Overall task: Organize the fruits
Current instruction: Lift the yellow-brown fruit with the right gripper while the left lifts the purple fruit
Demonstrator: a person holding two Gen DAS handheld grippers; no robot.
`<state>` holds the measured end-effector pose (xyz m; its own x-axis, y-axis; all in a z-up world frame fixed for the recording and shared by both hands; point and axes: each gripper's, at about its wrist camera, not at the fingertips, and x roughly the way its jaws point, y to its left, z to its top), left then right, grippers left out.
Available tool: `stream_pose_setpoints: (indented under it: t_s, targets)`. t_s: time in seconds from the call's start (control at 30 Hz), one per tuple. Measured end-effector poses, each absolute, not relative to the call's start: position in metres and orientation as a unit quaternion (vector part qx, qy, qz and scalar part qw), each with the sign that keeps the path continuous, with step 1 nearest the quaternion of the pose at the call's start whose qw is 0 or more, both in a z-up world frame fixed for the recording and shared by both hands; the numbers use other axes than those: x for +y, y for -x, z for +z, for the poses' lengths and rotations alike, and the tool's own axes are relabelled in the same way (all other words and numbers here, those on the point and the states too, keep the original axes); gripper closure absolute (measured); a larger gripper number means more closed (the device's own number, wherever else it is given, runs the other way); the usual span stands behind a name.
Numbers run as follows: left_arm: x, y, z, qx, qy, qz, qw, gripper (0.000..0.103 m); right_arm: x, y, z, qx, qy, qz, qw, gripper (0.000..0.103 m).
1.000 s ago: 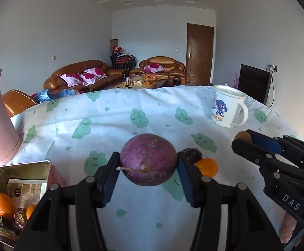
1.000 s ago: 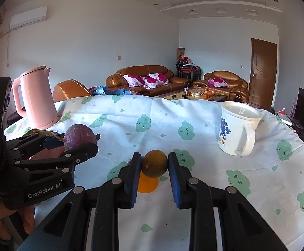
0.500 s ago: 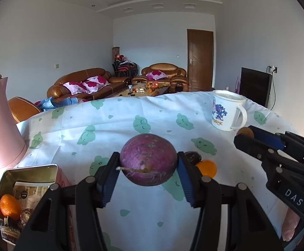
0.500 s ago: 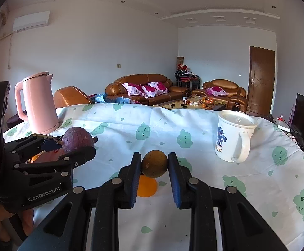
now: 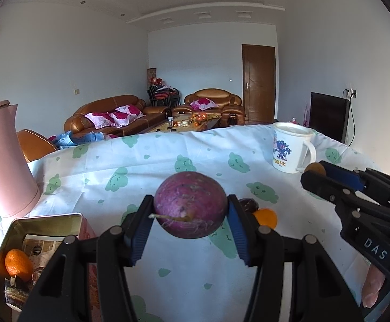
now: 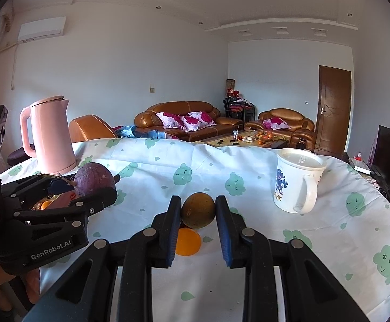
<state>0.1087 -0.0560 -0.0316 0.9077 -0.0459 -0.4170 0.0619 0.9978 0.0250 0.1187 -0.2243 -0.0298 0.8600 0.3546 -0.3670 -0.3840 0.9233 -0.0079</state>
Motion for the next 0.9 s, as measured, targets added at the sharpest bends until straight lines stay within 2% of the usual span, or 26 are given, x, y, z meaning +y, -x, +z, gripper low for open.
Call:
stream_pose_setpoints:
  t_s: [0.9]
  targets:
    - [-0.052,-0.086,-0.025,0.166,-0.024,-0.012,0.986,0.047,-0.223,-0.105,-0.025,0.147,0.045,0.194,0.969,0.075]
